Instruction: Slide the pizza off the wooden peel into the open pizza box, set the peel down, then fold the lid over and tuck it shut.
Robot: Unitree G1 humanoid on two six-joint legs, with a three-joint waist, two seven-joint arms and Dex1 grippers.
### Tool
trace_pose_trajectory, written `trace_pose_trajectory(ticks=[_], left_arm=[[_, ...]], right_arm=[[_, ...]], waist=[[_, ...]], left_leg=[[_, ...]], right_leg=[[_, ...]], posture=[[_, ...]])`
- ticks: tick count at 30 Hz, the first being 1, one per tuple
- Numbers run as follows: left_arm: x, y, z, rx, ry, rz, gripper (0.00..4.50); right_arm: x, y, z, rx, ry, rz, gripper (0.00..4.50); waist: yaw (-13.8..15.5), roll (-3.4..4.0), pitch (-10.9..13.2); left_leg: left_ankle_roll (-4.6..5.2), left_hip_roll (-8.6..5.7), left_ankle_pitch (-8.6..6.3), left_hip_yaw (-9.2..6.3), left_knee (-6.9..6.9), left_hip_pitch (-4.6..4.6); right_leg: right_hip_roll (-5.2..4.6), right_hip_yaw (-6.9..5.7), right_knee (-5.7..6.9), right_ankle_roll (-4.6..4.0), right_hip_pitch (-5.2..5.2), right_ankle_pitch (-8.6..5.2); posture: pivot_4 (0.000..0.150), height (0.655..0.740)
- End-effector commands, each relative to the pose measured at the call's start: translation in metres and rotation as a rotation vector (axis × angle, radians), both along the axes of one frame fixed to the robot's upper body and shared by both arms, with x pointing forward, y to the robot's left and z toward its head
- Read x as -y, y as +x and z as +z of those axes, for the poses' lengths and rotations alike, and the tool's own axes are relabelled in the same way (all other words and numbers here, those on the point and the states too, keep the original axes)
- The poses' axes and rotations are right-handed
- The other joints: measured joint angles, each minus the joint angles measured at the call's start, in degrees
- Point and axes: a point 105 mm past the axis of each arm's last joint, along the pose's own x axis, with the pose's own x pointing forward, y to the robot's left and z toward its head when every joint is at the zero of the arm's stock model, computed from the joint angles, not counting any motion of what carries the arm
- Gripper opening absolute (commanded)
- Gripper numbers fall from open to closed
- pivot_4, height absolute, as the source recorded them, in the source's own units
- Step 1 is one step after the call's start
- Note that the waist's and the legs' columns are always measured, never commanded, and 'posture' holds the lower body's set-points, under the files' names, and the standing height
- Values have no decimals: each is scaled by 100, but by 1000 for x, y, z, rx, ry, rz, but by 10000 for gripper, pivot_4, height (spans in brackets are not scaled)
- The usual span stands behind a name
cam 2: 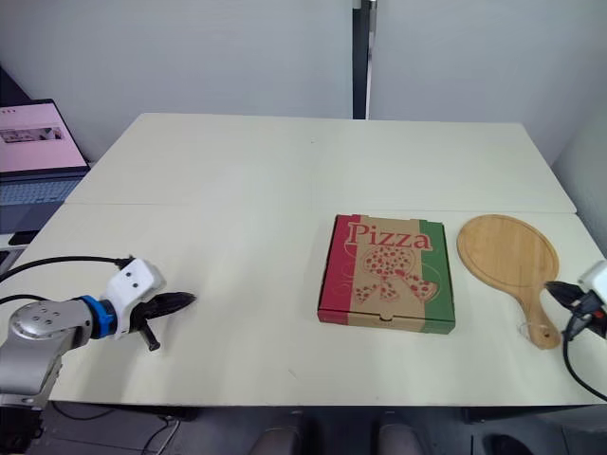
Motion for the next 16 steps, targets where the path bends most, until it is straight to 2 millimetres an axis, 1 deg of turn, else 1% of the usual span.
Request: trace_pose_trajectory(ticks=[1, 3, 7, 16], left_arm=[[0, 0, 11, 66, 14, 1, 0], [1, -1, 11, 64, 14, -1, 0], [2, 0, 12, 51, 10, -7, 0], [5, 5, 17, 58, -20, -10, 0]], right_arm=[[16, -3, 11, 29, -51, -29, 391], [21, -5, 6, 3, -61, -30, 391], [24, -11, -4, -61, -82, -12, 391], [29, -13, -4, -67, -88, -23, 391]], waist=[[-5, 3, -2], [-9, 3, -2], [-10, 3, -2], [-9, 3, -2]], left_leg=[[0, 0, 0, 1, -1, 0], [0, 1, 0, 1, -2, 1], [0, 1, 0, 2, -2, 0], [0, 1, 0, 3, -2, 1]], right_leg=[[0, 1, 0, 0, 0, 0], [0, 1, 0, 0, 0, 0], [0, 0, 0, 0, 1, 0], [0, 1, 0, 0, 1, 0]], posture=[[1500, 7318], [1500, 7318], [1500, 7318], [1500, 7318]])
